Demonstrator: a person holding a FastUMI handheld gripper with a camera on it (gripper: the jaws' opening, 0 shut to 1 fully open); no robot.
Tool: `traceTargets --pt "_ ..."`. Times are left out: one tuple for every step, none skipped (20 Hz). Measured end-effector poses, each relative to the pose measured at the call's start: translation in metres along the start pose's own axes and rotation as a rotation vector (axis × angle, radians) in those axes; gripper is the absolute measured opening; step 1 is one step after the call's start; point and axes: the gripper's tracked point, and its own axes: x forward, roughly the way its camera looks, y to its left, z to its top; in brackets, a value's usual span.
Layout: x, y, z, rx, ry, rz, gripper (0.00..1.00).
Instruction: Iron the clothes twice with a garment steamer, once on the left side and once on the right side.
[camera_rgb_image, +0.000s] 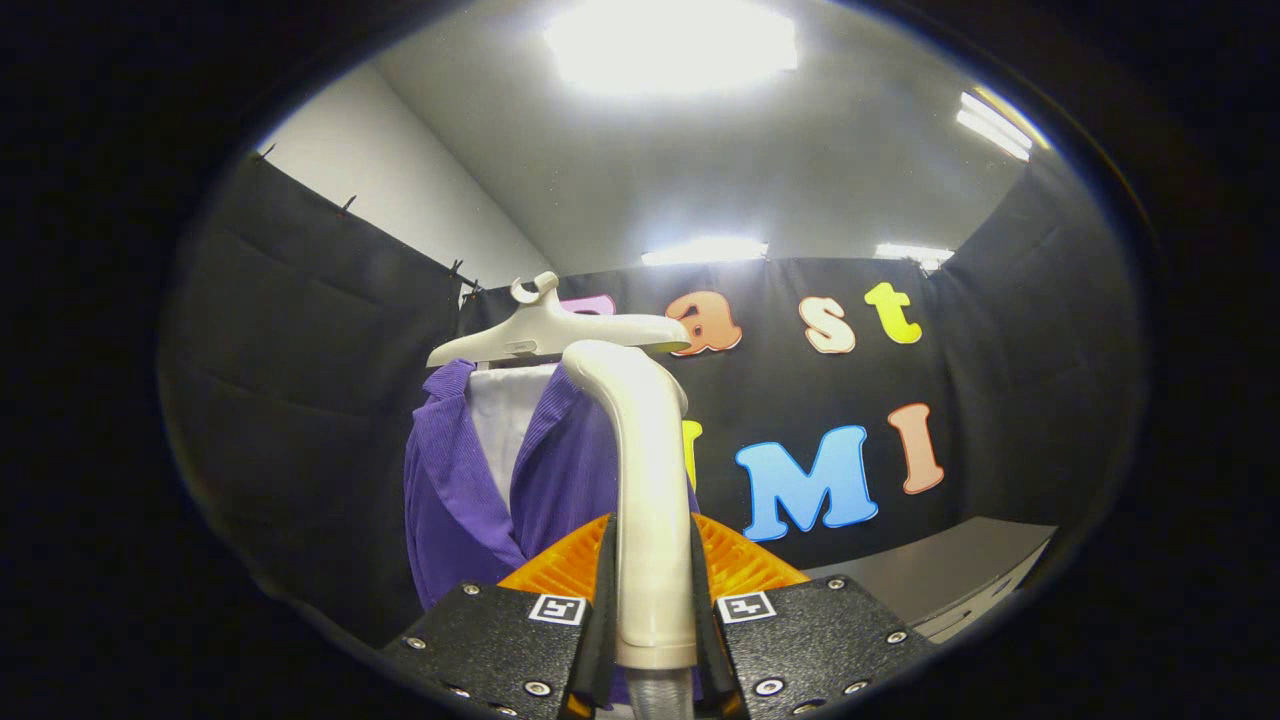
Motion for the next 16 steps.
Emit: traceTargets --pt "0.005 0.004 -0.001 -0.011 0.002 -0.003 0.33" --pt "0.009 0.007 -0.003 -0.023 0.007 -0.007 0.33" --pt "0.012 0.01 -0.006 -0.034 0.013 -0.012 0.33" --pt "0.015 0.014 -0.01 -0.043 0.019 -0.016 0.33" --pt "0.014 0.017 -0.016 -0.053 0.028 -0.015 0.33" --pt "0.013 0.02 -0.022 -0.064 0.033 -0.02 0.33" --pt "0.012 0.02 -0.024 -0.072 0.032 -0.026 0.33" --pt "0.012 0.022 -0.03 -0.071 0.039 -0.027 0.33" --pt "0.011 0.022 -0.035 -0.072 0.045 -0.028 0.33" --pt "0.008 0.022 -0.04 -0.075 0.05 -0.031 0.33" --pt "0.005 0.023 -0.044 -0.077 0.058 -0.032 0.33" --pt "0.002 0.023 -0.05 -0.077 0.067 -0.031 0.33" --pt "-0.001 0.024 -0.055 -0.077 0.076 -0.028 0.33" --pt "-0.006 0.025 -0.06 -0.074 0.082 -0.021 0.33" --pt "-0.01 0.027 -0.065 -0.071 0.093 -0.014 0.33" --pt "-0.014 0.028 -0.072 -0.076 0.105 -0.01 0.33"
